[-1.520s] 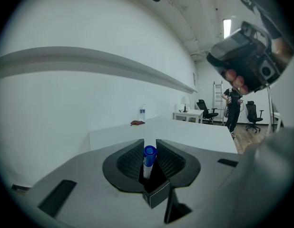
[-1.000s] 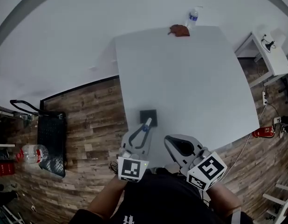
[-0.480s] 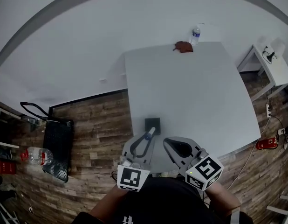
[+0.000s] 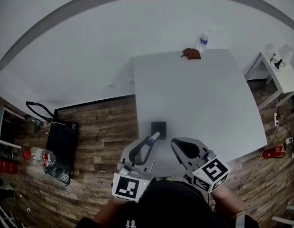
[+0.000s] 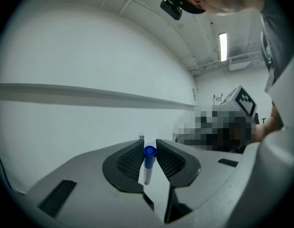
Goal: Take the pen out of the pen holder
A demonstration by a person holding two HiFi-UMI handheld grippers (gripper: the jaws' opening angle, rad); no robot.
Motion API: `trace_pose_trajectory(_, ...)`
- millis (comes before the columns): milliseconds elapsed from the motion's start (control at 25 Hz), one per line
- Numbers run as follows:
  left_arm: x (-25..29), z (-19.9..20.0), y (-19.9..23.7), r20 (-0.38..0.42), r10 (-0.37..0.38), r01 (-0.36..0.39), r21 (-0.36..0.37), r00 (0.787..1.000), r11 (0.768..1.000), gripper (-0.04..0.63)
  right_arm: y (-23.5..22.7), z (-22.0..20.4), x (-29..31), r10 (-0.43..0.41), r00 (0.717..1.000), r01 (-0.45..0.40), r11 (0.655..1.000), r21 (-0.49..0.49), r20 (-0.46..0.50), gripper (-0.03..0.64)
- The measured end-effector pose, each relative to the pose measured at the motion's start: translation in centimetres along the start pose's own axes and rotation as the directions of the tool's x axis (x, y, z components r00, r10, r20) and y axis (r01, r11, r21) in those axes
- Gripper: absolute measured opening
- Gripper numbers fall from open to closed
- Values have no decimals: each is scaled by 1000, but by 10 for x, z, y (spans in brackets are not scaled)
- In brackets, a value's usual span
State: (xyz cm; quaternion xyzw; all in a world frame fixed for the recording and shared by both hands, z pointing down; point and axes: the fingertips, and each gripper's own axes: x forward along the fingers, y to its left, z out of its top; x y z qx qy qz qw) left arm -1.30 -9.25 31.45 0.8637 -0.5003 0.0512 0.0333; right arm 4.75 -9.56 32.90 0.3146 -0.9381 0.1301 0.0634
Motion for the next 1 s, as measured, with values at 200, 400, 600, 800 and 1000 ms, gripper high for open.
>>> trace_pose_trajectory(200, -6, 6, -3, 20, 6, -6, -9, 1000, 1000, 80, 6, 4, -1, 8, 1000, -8, 999, -34, 3, 14)
trace_pose_trajectory(400, -7, 9, -3, 30, 8, -8, -13, 1000, 1000, 80, 6, 7, -4, 6, 1000, -5, 999, -48, 3, 14)
trace_pose_trajectory(600, -6, 12, -5, 36, 1, 0, -14, 999, 1000, 80, 7, 10, -4, 4, 1000, -4, 999, -54, 4, 14)
trace_pose_trajectory(800, -7, 14, -5, 37, -1, 1, -10, 999, 1000, 80, 9, 11, -5, 6, 1000, -5, 998, -56, 5, 14)
trace_pose_trajectory(1000, -7, 14, -1, 40, -4, 5, -8, 999, 1000, 81, 10, 11, -1, 5, 1000, -5, 998, -59, 5, 14)
